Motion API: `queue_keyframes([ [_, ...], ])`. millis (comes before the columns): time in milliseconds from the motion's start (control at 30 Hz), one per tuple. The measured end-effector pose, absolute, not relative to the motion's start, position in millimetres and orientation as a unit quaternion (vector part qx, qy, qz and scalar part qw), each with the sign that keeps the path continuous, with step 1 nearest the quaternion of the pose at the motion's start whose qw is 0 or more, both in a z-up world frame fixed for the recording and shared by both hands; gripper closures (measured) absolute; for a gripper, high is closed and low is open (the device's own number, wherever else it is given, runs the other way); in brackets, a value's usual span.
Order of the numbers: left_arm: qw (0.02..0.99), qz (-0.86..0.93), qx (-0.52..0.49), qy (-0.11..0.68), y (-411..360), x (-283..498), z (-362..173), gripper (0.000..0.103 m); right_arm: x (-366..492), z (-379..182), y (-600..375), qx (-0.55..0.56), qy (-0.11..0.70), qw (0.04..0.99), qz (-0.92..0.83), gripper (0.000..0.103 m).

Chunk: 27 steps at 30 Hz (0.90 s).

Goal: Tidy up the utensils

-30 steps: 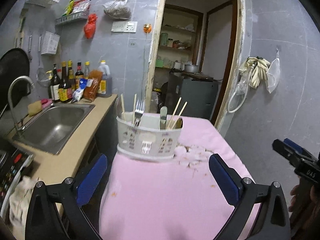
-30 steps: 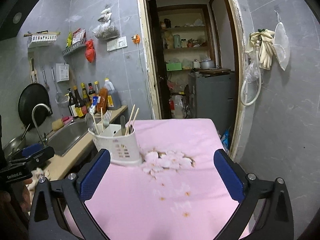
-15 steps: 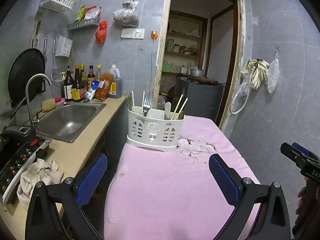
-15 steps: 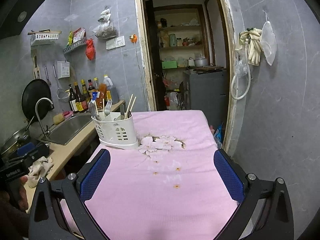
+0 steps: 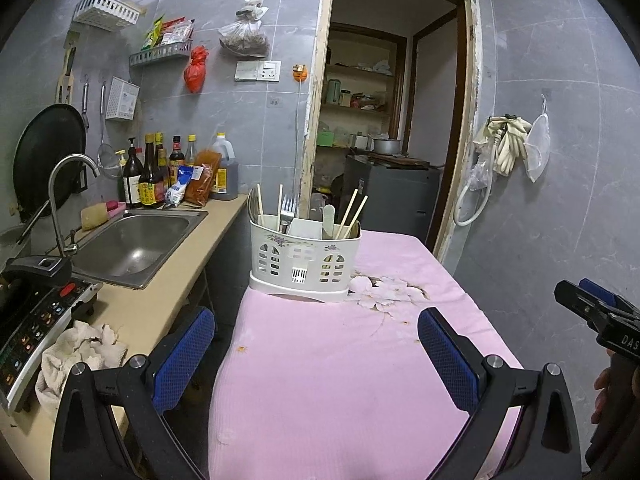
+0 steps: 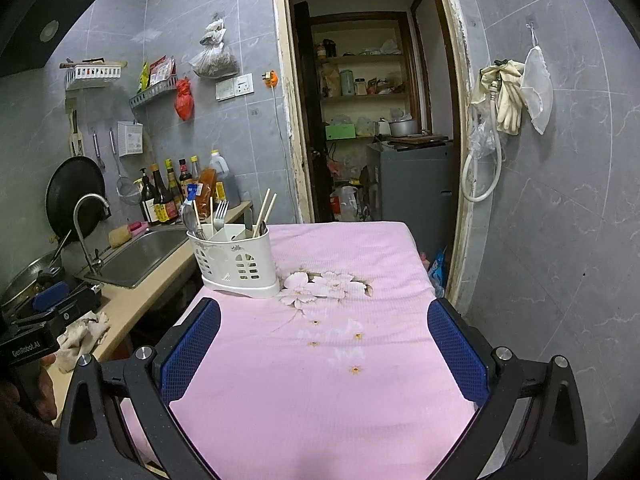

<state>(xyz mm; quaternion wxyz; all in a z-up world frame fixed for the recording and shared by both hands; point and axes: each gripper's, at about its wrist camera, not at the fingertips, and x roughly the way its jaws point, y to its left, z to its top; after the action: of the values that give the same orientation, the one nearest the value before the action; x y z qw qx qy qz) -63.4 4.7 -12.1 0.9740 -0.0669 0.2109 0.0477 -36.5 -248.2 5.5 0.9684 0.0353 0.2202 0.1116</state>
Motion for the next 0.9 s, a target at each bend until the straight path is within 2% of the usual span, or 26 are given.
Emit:
queue_keyframes([
  [900,0.974,0.050,-0.071,0.211,13,-68,-12,0.001,-38,8,-238,0.030,0.222,0.968,0.113,0.002],
])
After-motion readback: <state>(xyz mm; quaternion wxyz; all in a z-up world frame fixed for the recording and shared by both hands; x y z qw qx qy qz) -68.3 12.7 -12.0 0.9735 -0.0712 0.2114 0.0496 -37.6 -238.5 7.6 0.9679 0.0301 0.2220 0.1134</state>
